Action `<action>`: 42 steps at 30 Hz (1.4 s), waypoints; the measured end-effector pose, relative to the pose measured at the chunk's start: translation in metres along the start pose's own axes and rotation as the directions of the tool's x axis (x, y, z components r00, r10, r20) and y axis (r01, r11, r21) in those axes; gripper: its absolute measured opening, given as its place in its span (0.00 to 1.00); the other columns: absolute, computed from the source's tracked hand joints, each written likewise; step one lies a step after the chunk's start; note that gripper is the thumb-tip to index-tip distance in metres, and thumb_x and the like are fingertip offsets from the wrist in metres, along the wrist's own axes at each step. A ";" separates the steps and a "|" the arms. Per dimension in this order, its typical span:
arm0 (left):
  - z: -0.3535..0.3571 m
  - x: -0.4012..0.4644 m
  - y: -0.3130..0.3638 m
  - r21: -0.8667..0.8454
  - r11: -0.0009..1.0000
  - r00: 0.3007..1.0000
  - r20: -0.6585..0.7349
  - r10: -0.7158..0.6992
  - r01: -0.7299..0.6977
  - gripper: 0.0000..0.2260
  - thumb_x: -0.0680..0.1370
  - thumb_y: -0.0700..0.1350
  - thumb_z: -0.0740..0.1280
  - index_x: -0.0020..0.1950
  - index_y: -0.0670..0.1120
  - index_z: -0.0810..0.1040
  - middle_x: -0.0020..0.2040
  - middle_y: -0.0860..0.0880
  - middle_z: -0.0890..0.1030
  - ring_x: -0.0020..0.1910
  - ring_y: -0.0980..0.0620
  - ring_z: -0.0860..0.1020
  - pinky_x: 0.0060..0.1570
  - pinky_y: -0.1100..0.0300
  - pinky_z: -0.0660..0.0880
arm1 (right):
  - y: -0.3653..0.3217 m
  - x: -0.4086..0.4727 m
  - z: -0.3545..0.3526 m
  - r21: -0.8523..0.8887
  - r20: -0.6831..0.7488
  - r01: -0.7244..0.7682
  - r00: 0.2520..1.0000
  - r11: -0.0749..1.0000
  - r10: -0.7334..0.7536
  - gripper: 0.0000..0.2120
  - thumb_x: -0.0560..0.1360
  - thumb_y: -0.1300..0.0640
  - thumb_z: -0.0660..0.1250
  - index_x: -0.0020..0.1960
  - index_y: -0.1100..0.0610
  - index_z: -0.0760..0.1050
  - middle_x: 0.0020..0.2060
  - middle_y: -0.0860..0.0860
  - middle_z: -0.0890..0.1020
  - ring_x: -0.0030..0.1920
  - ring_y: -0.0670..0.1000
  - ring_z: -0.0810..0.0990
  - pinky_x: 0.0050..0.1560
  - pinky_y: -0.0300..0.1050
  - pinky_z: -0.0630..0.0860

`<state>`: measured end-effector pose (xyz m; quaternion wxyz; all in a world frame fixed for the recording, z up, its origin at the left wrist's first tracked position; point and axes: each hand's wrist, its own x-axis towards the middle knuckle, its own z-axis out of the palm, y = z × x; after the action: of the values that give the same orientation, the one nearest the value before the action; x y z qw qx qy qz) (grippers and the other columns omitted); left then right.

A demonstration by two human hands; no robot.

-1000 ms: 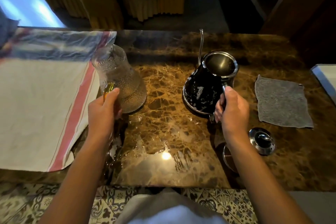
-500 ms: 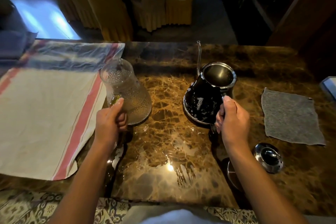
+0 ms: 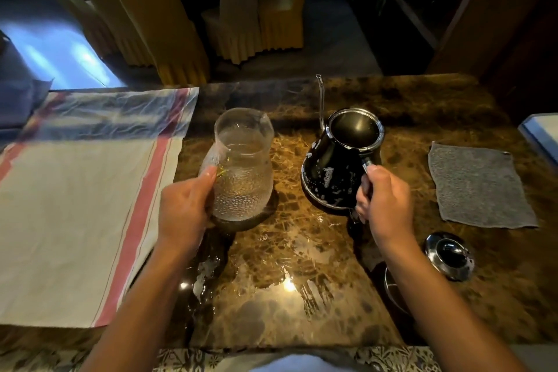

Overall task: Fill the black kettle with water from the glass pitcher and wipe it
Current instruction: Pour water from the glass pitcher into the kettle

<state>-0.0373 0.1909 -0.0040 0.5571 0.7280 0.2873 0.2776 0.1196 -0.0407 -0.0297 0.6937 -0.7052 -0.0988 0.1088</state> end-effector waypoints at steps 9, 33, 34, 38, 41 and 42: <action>0.000 0.004 0.054 0.172 0.969 0.982 0.091 0.164 -0.178 0.22 0.83 0.53 0.65 0.29 0.56 0.81 0.24 0.56 0.75 0.24 0.60 0.71 0.31 0.56 0.67 | 0.001 -0.003 -0.002 0.016 0.070 -0.041 0.997 0.999 0.040 0.21 0.78 0.43 0.59 0.38 0.60 0.71 0.23 0.52 0.67 0.24 0.52 0.64 0.28 0.46 0.60; 0.001 0.021 0.103 0.304 0.895 0.927 0.285 0.242 -0.327 0.22 0.78 0.55 0.70 0.33 0.39 0.80 0.22 0.54 0.71 0.22 0.57 0.67 0.29 0.59 0.67 | 0.003 -0.046 -0.007 0.018 0.193 -0.010 0.981 1.000 0.006 0.26 0.75 0.39 0.60 0.36 0.63 0.62 0.24 0.52 0.65 0.25 0.50 0.63 0.27 0.47 0.59; 0.003 0.023 0.104 0.310 0.892 0.927 0.285 0.244 -0.330 0.22 0.78 0.55 0.70 0.32 0.40 0.80 0.22 0.53 0.71 0.22 0.57 0.67 0.29 0.58 0.66 | 0.003 -0.046 -0.007 0.018 0.189 -0.010 0.982 1.000 0.006 0.26 0.74 0.39 0.60 0.36 0.63 0.62 0.24 0.52 0.65 0.25 0.51 0.63 0.27 0.46 0.59; 0.008 0.025 0.106 0.338 0.882 0.927 0.298 0.229 -0.327 0.21 0.77 0.56 0.70 0.33 0.41 0.82 0.23 0.51 0.72 0.24 0.57 0.68 0.30 0.57 0.67 | 0.002 -0.046 -0.007 0.012 0.181 -0.013 0.983 1.000 0.011 0.24 0.74 0.38 0.60 0.34 0.59 0.62 0.24 0.52 0.65 0.24 0.50 0.63 0.26 0.45 0.59; 0.010 0.026 0.104 0.352 0.880 0.926 0.311 0.212 -0.320 0.22 0.76 0.58 0.70 0.33 0.41 0.82 0.23 0.49 0.72 0.24 0.57 0.68 0.30 0.57 0.67 | 0.004 -0.046 -0.006 0.005 0.172 -0.013 0.985 1.000 0.012 0.22 0.74 0.38 0.60 0.33 0.56 0.64 0.23 0.51 0.66 0.25 0.51 0.63 0.27 0.45 0.59; 0.010 0.026 0.104 0.359 0.877 0.926 0.314 0.210 -0.320 0.22 0.76 0.59 0.70 0.33 0.41 0.82 0.24 0.47 0.73 0.24 0.57 0.69 0.30 0.57 0.67 | 0.004 -0.046 -0.006 0.000 0.168 -0.010 0.986 1.000 0.010 0.22 0.74 0.38 0.60 0.33 0.55 0.64 0.23 0.51 0.66 0.25 0.51 0.63 0.27 0.45 0.59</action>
<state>-0.0014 0.1810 0.0966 0.3846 0.8902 0.1578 0.1866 0.0772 -0.0602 -0.0327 0.6826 -0.6937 -0.1531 0.1714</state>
